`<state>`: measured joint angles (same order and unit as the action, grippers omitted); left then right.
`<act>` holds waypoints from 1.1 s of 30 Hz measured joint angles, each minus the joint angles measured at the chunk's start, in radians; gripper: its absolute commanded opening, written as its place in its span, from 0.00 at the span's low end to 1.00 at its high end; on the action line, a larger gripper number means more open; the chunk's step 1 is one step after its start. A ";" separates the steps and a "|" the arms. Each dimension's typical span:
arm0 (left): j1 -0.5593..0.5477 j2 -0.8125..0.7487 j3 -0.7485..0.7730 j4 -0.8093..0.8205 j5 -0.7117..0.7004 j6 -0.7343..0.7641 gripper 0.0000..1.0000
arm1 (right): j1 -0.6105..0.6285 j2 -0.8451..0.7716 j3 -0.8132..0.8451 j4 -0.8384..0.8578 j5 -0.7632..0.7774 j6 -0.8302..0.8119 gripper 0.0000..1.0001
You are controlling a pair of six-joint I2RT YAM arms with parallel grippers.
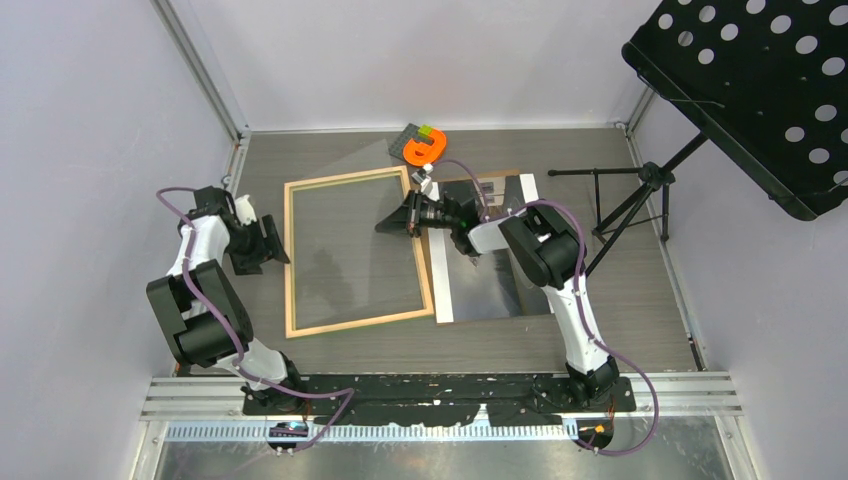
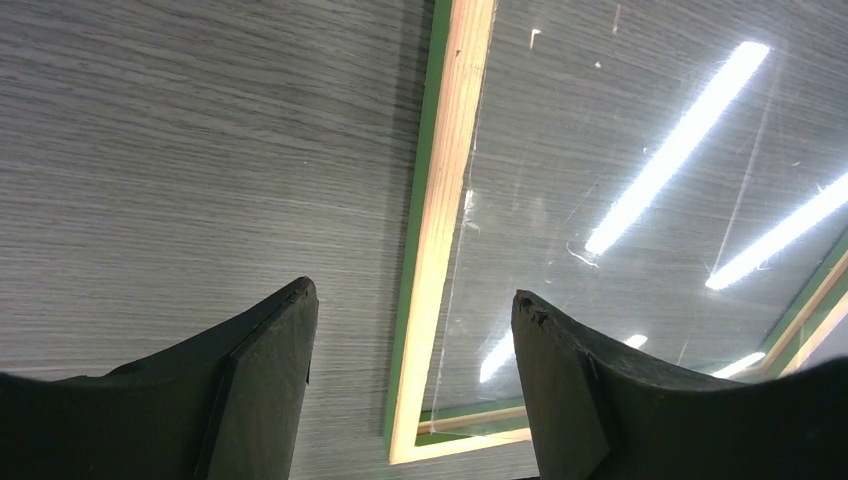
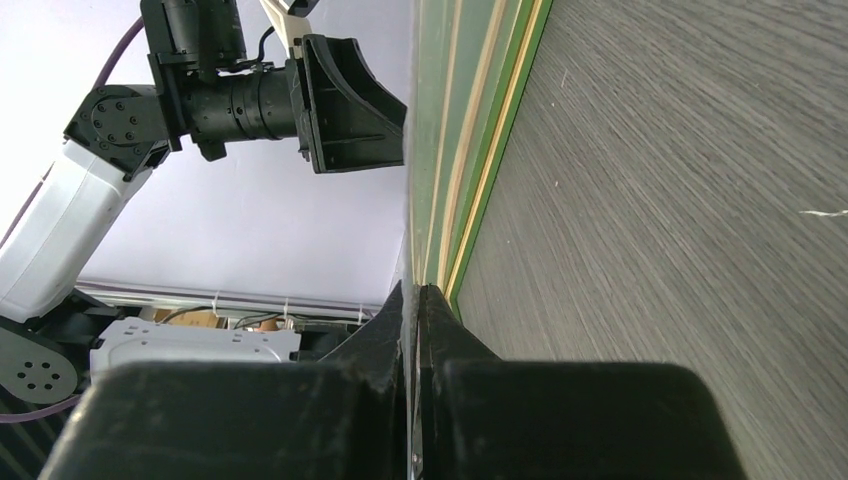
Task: Put the photo into the frame
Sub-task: Place the photo frame item in the photo frame.
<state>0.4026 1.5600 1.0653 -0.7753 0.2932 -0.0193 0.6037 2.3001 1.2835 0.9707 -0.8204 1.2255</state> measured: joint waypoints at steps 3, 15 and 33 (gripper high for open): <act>0.000 0.000 0.000 0.000 0.005 -0.001 0.70 | 0.002 0.000 0.000 0.005 0.002 0.001 0.06; 0.000 0.000 -0.008 0.005 0.007 -0.004 0.70 | 0.003 0.000 -0.025 0.018 0.033 0.004 0.06; 0.000 0.000 -0.015 0.009 0.014 -0.004 0.70 | 0.008 0.000 -0.070 0.042 0.064 0.017 0.06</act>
<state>0.4026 1.5600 1.0500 -0.7662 0.3077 -0.0235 0.6121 2.3001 1.2137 1.0126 -0.7563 1.2427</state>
